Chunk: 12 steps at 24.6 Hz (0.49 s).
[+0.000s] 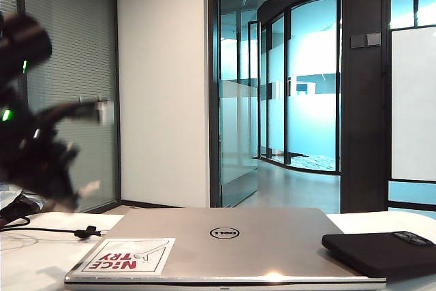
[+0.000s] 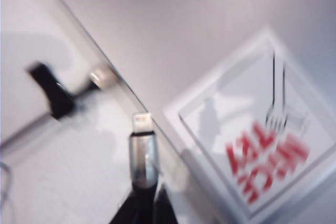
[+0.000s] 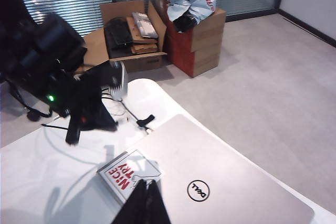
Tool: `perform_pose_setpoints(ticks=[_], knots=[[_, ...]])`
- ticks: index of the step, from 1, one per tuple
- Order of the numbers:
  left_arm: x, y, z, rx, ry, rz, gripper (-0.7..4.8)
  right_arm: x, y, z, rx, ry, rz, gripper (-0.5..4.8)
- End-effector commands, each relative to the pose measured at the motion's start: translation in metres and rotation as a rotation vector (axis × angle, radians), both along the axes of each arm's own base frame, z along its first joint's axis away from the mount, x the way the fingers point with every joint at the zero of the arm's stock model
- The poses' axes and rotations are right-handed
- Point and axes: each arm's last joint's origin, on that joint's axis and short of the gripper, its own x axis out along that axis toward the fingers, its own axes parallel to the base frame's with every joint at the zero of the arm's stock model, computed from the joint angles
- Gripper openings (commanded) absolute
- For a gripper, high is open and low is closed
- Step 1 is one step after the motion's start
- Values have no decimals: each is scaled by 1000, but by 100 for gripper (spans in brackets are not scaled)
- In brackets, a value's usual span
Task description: Pick up the charging cable and the phone, plug the charging cable into the charging port on the phone, and finally place them back on the table.
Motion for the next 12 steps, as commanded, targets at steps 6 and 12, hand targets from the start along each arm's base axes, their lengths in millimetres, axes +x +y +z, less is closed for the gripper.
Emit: perform_pose_setpoints(ticks=[6,12], knots=[[-6,-3,51,-139,-81,97,-6,10,-12,4,138,79,-182,-2],[-22,-14,76,-210,-155,66,-6,20,-28,-5,166,160,-298,-2]])
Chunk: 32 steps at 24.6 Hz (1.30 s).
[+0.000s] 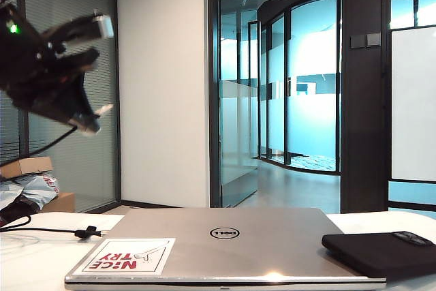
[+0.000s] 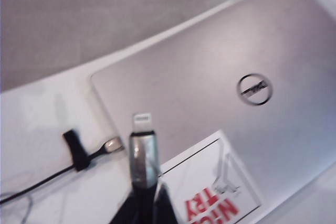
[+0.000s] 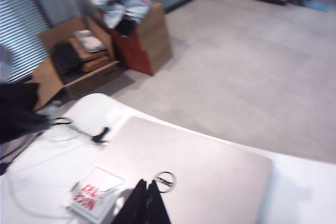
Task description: Pick up the charging cable and the phone, plug the charging cable into the charging port on the phone, and finally place them back on the table.
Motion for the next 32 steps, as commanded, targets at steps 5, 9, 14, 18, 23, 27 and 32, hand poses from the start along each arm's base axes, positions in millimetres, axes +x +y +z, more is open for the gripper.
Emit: perform_pose_setpoints(ticks=[5,9,14,18,23,27,32], knots=[[-12,-22,9,-67,0,-54,-6,8,-11,-20,126,112,-1,-2],[-21,-41,10,-125,29,-87,-6,13,-18,-40,183,178,-1,-2],[-25,-47,10,-143,47,-97,-6,14,-24,-63,275,297,-67,-1],[-25,-47,10,-145,45,-97,-6,16,-28,-82,404,345,-119,-2],[-25,-47,10,-146,42,-97,-6,16,-35,-110,533,428,-211,-2],[-25,-49,11,-154,28,-106,-6,14,-41,-128,693,562,-338,-2],[-24,-50,12,-158,10,-111,-6,12,-49,-150,817,689,-504,246]])
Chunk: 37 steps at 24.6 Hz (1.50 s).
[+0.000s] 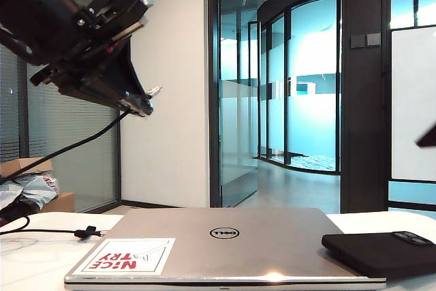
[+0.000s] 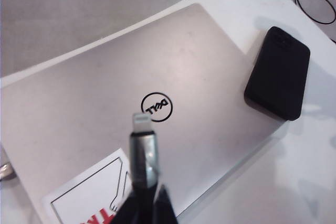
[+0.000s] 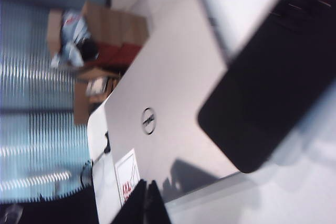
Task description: Pick up the charging cable and the phone, plug the charging cable into the charging port on the phone, and finally place them back on the table.
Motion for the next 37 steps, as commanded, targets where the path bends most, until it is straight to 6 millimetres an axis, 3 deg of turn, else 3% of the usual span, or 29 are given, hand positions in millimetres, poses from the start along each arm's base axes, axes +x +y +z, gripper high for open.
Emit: perform_pose_setpoints(ticks=[1,2,3,20,37], knots=[[1,-1,4,-15,-26,-5,-6,1,-5,-10,53,70,-76,335],[1,-1,4,-14,-26,-4,-6,2,-8,-13,64,97,-96,464],[1,-1,4,-14,-25,-5,-6,3,-10,-15,69,115,-111,478],[2,-1,4,-18,-32,-5,-6,25,-16,-34,79,162,-150,477],[2,-1,4,-18,-32,-4,-6,50,-14,-71,137,205,-161,476]])
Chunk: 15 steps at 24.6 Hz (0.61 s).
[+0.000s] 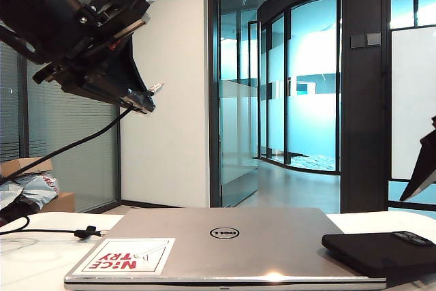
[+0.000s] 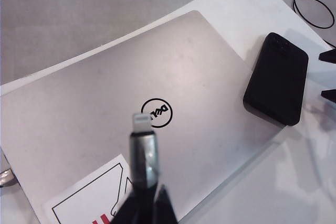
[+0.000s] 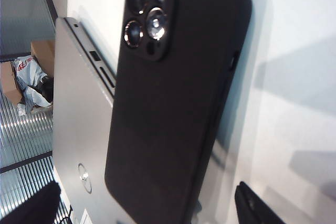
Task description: Pick up the charging cable and the phone, plug the charging cable into the charging port on the phone, and finally place them back on the table.
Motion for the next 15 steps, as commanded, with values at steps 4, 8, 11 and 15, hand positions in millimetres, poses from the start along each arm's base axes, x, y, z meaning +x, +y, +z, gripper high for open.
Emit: perform_pose_setpoints(ticks=[4,8,11,15], knots=[[1,-1,3,-11,-18,-4,-6,7,1,-9,42,-16,-5,477],[1,-1,3,-11,-18,-5,-6,10,2,-18,58,-11,-4,477],[1,-1,3,-11,-19,-5,-6,12,2,-23,72,-18,-14,476],[1,-1,3,-10,-18,-4,-6,13,2,-30,88,-11,-27,476]])
